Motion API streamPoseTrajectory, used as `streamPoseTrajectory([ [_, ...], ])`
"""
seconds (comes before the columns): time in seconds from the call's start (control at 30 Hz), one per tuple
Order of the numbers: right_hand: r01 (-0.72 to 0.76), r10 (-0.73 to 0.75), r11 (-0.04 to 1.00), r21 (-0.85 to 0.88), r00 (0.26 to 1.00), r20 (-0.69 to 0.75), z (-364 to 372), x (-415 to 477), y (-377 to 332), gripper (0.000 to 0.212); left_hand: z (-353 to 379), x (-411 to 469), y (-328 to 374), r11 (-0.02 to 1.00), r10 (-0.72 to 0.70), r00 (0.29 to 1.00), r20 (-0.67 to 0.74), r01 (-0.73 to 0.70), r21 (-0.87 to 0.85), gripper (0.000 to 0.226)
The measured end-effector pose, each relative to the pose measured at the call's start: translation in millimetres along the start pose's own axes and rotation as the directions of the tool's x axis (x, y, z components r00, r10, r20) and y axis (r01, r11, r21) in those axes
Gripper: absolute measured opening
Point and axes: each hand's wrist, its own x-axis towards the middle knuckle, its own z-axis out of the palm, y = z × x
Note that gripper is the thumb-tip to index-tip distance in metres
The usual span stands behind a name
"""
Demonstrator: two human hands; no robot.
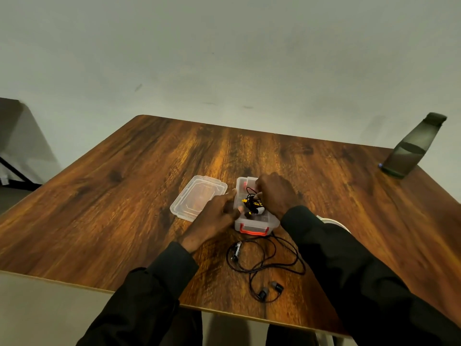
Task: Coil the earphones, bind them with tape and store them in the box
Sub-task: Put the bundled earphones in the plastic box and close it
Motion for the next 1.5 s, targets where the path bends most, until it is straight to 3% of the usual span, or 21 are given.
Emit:
streamPoseTrajectory([
  [0.13, 0.049, -0.049, 0.997, 0.062, 0.999, -0.010, 4.1, 1.5, 12.3, 0.018, -1.4, -0.9, -1.9, 1.000, -0.019, 1.000, -0.018, 0.019, 0.002, 0.085],
  [0.3, 0.136, -0.130, 0.988, 0.068, 0.987, -0.095, 1.7, 4.9, 21.2, 0.017, -0.8, -3.5, 3.4, 0.999, -0.034, 0.999, -0.007, 0.034, 0.004, 0.066],
  [0.4, 0.187, -0.187, 0.978, 0.094, 0.982, -0.007, -5.6, 7.4, 24.5, 0.022, 0.2, -2.4, 1.6, 0.999, -0.031, 1.000, -0.003, 0.030, -0.021, 0.066],
  [0.57, 0.235, -0.223, 0.972, -0.026, 0.945, 0.239, -29.6, -1.9, 21.8, 0.038, -4.2, -5.1, -2.8, 0.999, -0.030, 0.994, 0.106, 0.026, 0.039, 0.104],
  [0.63, 0.249, -0.221, 0.966, -0.065, 0.934, 0.282, -33.0, -8.4, 15.1, 0.042, -3.6, -6.0, -0.9, 0.999, -0.022, 0.991, 0.129, 0.017, 0.037, 0.098],
  [0.83, 0.154, -0.139, 0.984, -0.085, 0.978, 0.158, -21.1, -15.0, 0.4, 0.037, 2.7, -2.3, -6.8, 1.000, 0.014, 0.998, 0.060, -0.015, 0.017, 0.091],
  [1.0, 0.158, -0.148, 0.981, -0.112, 0.985, 0.091, -5.9, -11.7, -0.8, 0.038, 3.1, -1.0, -6.9, 0.999, 0.031, 0.999, 0.043, -0.033, 0.038, 0.091],
  [1.13, 0.136, -0.137, 0.987, 0.087, 0.991, -0.005, -0.8, -11.0, 18.1, 0.040, 3.9, -2.0, -5.8, 0.999, 0.036, 0.998, 0.053, -0.038, 0.025, 0.088],
  [1.33, 0.131, -0.107, 0.933, 0.336, 0.990, -0.090, -13.1, -18.3, 35.4, 0.013, 4.1, -7.1, -4.3, 0.998, 0.059, 0.998, 0.016, -0.059, 0.013, 0.084],
  [1.5, 0.076, 0.028, 0.882, 0.464, 0.977, -0.213, -24.6, -47.1, 39.0, 0.015, 4.5, -11.4, -4.6, 0.996, 0.086, 0.996, -0.039, -0.085, 0.024, 0.082],
])
